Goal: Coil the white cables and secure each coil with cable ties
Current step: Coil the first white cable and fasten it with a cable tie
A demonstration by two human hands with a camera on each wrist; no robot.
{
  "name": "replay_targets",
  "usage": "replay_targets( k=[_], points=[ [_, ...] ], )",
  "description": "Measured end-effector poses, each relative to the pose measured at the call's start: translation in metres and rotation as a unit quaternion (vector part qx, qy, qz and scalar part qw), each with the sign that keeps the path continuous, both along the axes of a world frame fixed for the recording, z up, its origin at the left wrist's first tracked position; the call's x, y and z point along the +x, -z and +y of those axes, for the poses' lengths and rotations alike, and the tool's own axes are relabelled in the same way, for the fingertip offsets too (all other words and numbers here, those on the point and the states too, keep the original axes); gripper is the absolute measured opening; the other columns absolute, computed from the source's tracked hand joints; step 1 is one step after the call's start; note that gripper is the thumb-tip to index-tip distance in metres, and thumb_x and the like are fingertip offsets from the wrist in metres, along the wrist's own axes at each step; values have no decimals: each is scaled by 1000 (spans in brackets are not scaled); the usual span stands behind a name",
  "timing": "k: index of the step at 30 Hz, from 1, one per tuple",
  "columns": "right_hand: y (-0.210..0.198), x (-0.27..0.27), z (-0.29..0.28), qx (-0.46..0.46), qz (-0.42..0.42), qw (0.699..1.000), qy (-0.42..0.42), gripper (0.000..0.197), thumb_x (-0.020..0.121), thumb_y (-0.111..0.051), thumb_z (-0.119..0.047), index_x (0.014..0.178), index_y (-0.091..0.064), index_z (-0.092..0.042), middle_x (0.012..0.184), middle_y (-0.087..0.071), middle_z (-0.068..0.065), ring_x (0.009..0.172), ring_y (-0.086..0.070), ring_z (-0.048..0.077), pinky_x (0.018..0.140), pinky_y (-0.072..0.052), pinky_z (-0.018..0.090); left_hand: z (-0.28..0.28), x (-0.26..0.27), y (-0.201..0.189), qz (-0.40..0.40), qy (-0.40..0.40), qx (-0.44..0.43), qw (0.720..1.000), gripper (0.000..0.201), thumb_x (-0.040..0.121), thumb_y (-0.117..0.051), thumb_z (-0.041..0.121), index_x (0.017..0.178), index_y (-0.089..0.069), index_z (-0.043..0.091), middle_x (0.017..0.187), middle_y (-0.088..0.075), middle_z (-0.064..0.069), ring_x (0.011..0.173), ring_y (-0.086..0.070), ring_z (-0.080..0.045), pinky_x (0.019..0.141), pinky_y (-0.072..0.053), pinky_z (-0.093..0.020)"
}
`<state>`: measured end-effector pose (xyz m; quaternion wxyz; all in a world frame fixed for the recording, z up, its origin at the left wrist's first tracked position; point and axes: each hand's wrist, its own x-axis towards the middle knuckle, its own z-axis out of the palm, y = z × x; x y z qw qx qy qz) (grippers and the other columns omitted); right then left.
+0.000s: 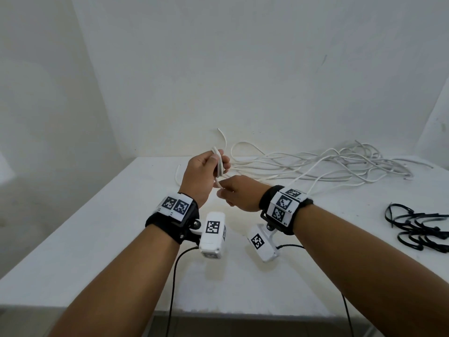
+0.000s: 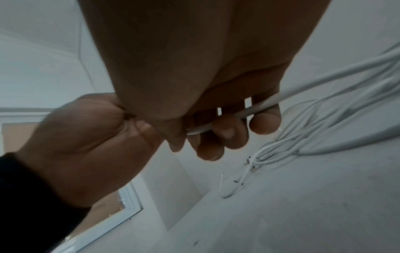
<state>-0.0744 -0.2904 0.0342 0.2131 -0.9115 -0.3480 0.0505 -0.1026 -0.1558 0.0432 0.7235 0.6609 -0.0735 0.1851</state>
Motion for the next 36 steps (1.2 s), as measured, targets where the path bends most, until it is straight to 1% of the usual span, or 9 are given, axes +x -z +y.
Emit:
replay_targets(
  k=[3,5,9,15,18,21,26,32,36],
  points=[
    [-7,-1,-3,-7,-58,998,-9,19,97,-53,-26,106,-68,-19,87,-67,1,81,-62,19,74,-49,33,8,3,7,-38,-83,221,971,27,99,-42,10,83,-62,2,79,-66,-1,71,-60,-6,72,-50,-23],
    [-13,1,-7,21,-87,996,-4,16,93,-59,-26,99,-71,-19,88,-69,0,82,-62,19,77,-51,34,12,3,10,-47,-89,352,931,30,97,-42,9,68,-49,11,65,-54,2,60,-47,-4,56,-38,-22],
    [-20,3,-14,44,-90,995,6,12,87,-70,-35,87,-74,-23,72,-61,-11,70,-56,11,66,-44,27,12,2,14,-5,-44,422,906,33,97,-38,8,65,-38,15,62,-43,3,59,-37,-13,55,-28,-25],
    [-26,-1,-21,126,-99,986,35,15,72,-81,-34,68,-72,-23,61,-63,-10,62,-58,9,61,-50,28,11,-1,12,25,18,372,928,34,99,-36,14,70,-52,10,65,-58,0,60,-53,-13,65,-44,-33],
    [-34,4,-31,179,-99,978,36,21,69,-87,-30,69,-69,-19,60,-62,-10,55,-54,1,57,-45,18,12,-5,16,46,53,335,940,36,101,-33,15,79,-59,2,63,-56,1,55,-49,-10,62,-41,-27],
    [-38,7,-38,210,-81,974,16,17,73,-87,-27,73,-73,-17,59,-61,-14,54,-51,-1,56,-37,10,10,-13,17,69,95,230,966,39,104,-31,17,88,-63,2,62,-53,2,57,-45,-13,60,-39,-24],
    [-27,18,-43,296,-44,954,29,10,82,-79,-27,80,-78,-17,59,-64,-15,52,-45,5,56,-37,18,4,-18,15,93,143,50,984,49,106,-29,28,87,-67,3,59,-40,2,55,-39,-14,58,-28,-26],
    [-6,18,-35,287,-11,956,59,45,97,-58,-38,63,-67,-9,50,-51,0,46,-43,10,56,-38,24,-3,-21,4,57,184,-112,975,45,106,-29,25,91,-59,-5,58,-38,1,54,-37,-12,58,-34,-22],
    [3,10,-23,200,15,978,58,46,102,-47,-36,62,-69,-36,49,-55,-12,45,-45,3,57,-40,23,-4,-19,-9,12,200,-191,961,40,105,-28,18,110,-57,-9,71,-51,-5,65,-50,-16,69,-45,-25]
  ],
)
